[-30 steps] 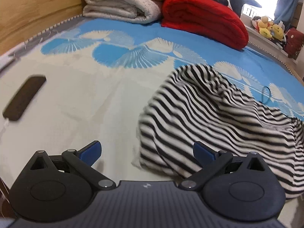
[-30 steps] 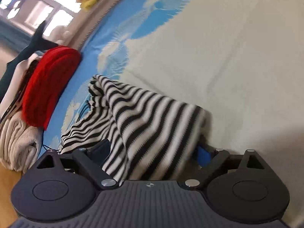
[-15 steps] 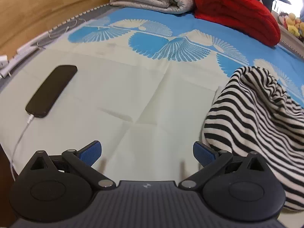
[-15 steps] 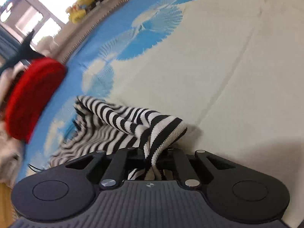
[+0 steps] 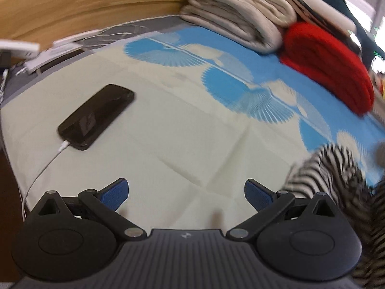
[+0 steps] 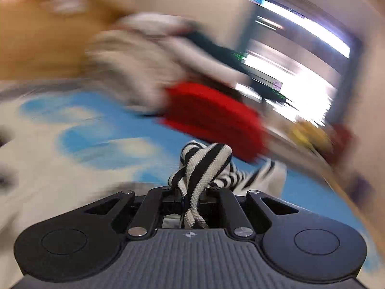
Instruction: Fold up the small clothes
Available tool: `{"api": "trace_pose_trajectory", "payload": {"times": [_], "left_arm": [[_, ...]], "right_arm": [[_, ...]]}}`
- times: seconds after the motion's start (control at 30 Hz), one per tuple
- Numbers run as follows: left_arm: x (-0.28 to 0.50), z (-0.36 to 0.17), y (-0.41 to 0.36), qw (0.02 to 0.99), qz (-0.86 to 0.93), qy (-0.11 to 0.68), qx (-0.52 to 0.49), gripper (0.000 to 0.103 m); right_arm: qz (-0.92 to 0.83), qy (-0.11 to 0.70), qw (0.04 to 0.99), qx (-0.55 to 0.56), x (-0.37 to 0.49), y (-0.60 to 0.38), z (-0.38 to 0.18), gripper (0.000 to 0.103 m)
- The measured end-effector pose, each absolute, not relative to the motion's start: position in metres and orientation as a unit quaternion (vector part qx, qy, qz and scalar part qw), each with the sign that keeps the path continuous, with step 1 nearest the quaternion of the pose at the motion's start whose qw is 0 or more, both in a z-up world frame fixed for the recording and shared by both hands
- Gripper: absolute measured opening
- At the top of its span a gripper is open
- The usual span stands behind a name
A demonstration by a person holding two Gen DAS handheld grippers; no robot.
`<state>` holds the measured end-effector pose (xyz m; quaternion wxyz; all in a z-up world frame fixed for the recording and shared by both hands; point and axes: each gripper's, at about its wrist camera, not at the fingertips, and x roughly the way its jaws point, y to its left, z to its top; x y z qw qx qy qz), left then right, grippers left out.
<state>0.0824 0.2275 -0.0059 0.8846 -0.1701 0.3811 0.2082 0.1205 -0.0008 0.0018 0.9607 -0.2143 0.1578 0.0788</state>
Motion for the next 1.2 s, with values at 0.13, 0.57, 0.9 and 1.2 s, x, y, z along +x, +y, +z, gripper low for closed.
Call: {"api": "trace_pose_trajectory", "payload": {"times": [0.13, 0.57, 0.9, 1.2], "left_arm": [[0.073, 0.0, 0.248, 0.883, 0.224, 0.364, -0.193, 0.103], [0.076, -0.003, 0.243, 0.882, 0.178, 0.377, -0.22, 0.103], [0.075, -0.004, 0.192, 0.894, 0.061, 0.405, -0.182, 0.103], [0.082, -0.025, 0.134, 0.878, -0.021, 0.444, -0.178, 0.103]], "right_arm": [[0.194, 0.235, 0.911, -0.279, 0.103, 0.066, -0.069, 0.008], [0.343, 0.322, 0.879, -0.082, 0.078, 0.031, -0.054, 0.065], [0.135, 0.252, 0.957, -0.04, 0.057, -0.103, 0.003, 0.015], [0.158, 0.326, 0.923, -0.132, 0.047, -0.079, -0.073, 0.001]]}}
